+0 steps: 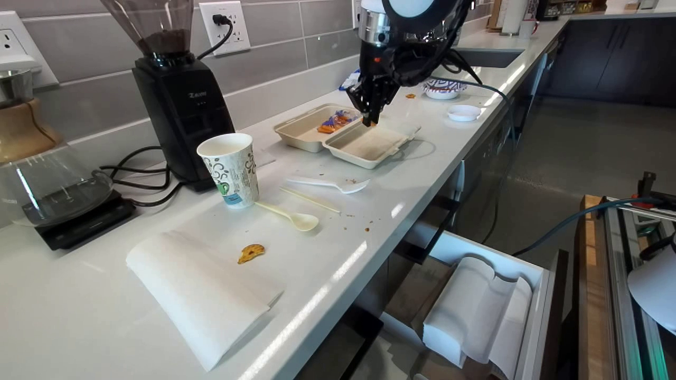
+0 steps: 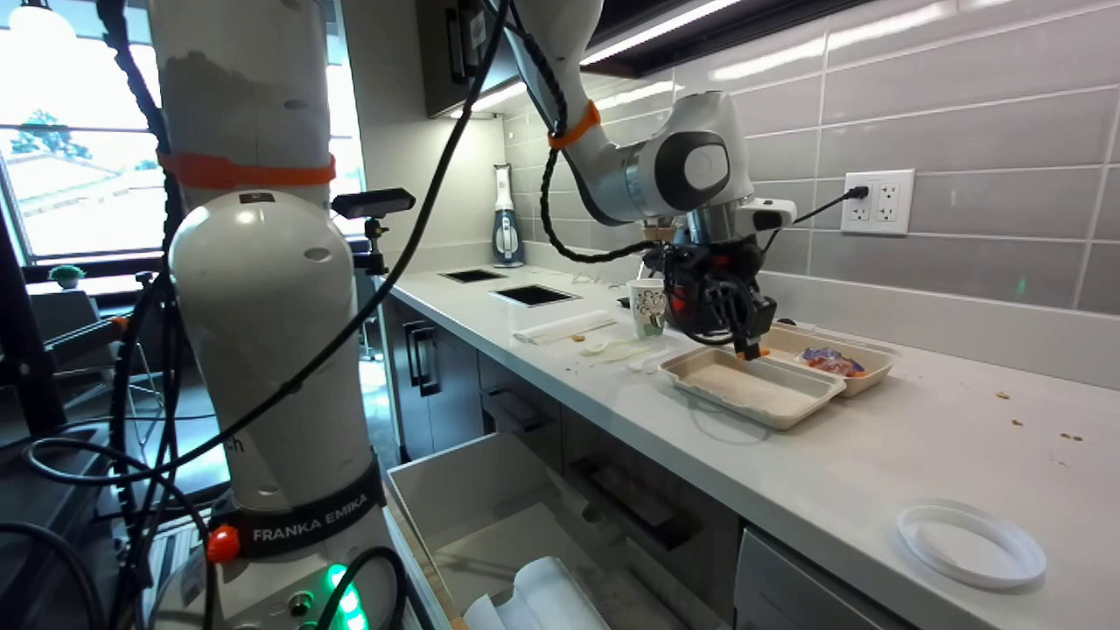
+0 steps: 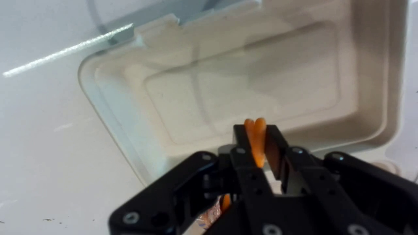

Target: Put the orange objects in the plastic

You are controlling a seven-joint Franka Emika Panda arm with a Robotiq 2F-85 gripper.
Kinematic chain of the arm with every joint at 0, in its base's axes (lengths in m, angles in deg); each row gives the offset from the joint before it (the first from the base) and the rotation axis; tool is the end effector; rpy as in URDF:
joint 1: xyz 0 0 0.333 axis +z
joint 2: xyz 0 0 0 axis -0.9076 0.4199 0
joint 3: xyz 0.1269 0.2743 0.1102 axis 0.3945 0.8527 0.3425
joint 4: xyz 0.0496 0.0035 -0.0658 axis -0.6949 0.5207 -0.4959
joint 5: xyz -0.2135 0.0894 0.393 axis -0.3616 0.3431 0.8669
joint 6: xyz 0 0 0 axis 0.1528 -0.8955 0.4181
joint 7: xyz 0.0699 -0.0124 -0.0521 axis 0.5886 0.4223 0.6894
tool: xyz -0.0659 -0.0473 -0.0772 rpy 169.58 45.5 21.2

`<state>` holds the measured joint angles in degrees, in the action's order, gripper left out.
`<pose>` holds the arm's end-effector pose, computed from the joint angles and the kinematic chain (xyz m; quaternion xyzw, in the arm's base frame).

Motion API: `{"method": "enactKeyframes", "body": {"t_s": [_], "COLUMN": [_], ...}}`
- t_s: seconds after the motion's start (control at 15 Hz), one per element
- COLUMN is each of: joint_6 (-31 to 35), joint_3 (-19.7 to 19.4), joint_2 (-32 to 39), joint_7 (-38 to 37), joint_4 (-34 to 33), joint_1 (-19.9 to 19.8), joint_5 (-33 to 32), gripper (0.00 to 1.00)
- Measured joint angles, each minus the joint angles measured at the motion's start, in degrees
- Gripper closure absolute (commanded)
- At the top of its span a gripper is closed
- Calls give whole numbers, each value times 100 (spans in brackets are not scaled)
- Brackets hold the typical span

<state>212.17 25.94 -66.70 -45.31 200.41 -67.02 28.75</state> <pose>0.5587 -0.0712 0.2699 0.9773 -0.1668 0.1255 0.0369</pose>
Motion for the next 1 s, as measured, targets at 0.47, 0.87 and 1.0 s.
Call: {"method": "enactKeyframes", "body": {"t_s": [0.47,0.87,1.0], "joint_6": [-8,-8,-8], "joint_3": [6,-3,-48], "joint_2": [-140,-139,-128], "joint_7": [6,-12,-14], "joint_4": [22,-1,-58], "joint_1": [-10,-47,-111], "joint_5": [-75,-186,-313], "gripper": [81,95,95]}}
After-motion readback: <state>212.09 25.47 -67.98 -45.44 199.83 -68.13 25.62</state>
